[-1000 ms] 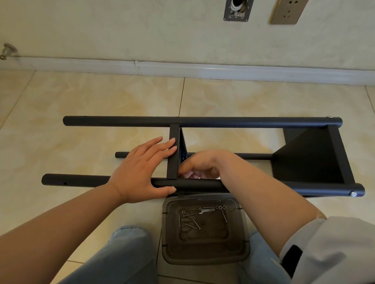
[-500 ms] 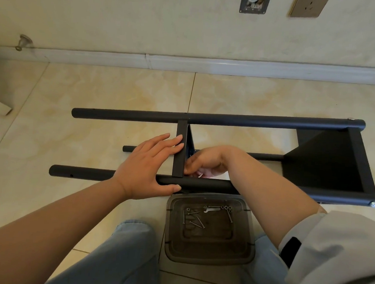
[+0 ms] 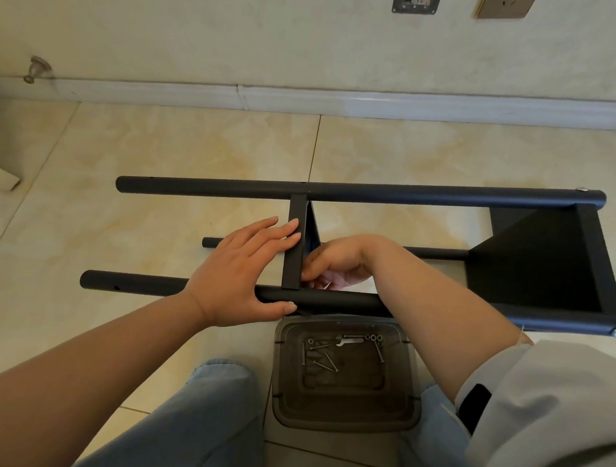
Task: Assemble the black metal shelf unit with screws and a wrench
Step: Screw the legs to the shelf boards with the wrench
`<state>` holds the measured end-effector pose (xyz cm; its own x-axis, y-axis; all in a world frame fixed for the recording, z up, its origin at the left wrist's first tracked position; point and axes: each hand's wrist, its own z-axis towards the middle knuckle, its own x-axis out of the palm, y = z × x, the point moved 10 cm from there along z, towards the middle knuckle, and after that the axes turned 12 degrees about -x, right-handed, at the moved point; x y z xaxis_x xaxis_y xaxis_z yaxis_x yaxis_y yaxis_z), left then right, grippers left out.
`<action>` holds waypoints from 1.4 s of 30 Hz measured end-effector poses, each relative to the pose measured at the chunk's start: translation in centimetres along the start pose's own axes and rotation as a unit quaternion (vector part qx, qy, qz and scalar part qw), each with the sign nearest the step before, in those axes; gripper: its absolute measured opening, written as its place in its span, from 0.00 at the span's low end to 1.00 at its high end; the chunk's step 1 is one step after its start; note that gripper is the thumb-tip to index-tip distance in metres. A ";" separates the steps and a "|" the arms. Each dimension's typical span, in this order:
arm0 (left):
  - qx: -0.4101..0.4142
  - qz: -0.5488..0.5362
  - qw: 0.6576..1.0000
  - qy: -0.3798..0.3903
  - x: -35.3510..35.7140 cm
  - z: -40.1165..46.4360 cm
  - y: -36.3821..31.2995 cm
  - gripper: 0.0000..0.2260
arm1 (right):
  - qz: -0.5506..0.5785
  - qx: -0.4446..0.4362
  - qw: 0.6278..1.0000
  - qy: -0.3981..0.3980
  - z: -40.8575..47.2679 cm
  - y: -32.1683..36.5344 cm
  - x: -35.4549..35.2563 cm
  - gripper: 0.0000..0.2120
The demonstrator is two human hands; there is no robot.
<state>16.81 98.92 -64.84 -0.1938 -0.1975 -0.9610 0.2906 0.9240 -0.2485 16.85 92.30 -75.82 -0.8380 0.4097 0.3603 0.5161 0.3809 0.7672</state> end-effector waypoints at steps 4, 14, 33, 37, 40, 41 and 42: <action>-0.001 -0.002 1.000 0.001 -0.1 0.0 -0.1 0.39 | 0.000 -0.007 1.000 0.005 0.1 0.2 0.0 0.07; -0.002 0.001 1.000 0.002 -0.1 0.0 0.0 0.40 | -0.011 0.006 1.000 0.003 0.2 -0.3 -0.2 0.07; 0.000 0.008 1.000 0.003 0.0 0.1 -0.1 0.40 | 0.015 0.005 1.000 0.023 0.5 -0.6 0.1 0.04; 0.001 0.010 1.000 0.002 0.0 0.1 -0.1 0.40 | 0.027 -0.004 0.999 0.023 0.2 -0.3 0.2 0.05; 0.001 0.011 1.000 0.000 0.0 0.1 -0.1 0.40 | 0.022 -0.010 1.000 0.021 0.2 -0.2 0.2 0.06; 0.001 0.010 1.000 -0.001 0.0 0.1 -0.1 0.40 | 0.019 -0.005 1.000 0.020 0.3 -0.3 0.2 0.05; 0.002 0.009 1.000 -0.002 0.0 0.1 -0.1 0.40 | 0.017 -0.001 1.000 0.020 0.3 -0.4 0.2 0.05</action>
<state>16.88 98.78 -64.80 -0.1852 -0.1819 -0.9657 0.2976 0.9262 -0.2316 16.51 92.47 -76.17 -0.8261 0.3886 0.4080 0.5447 0.3657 0.7547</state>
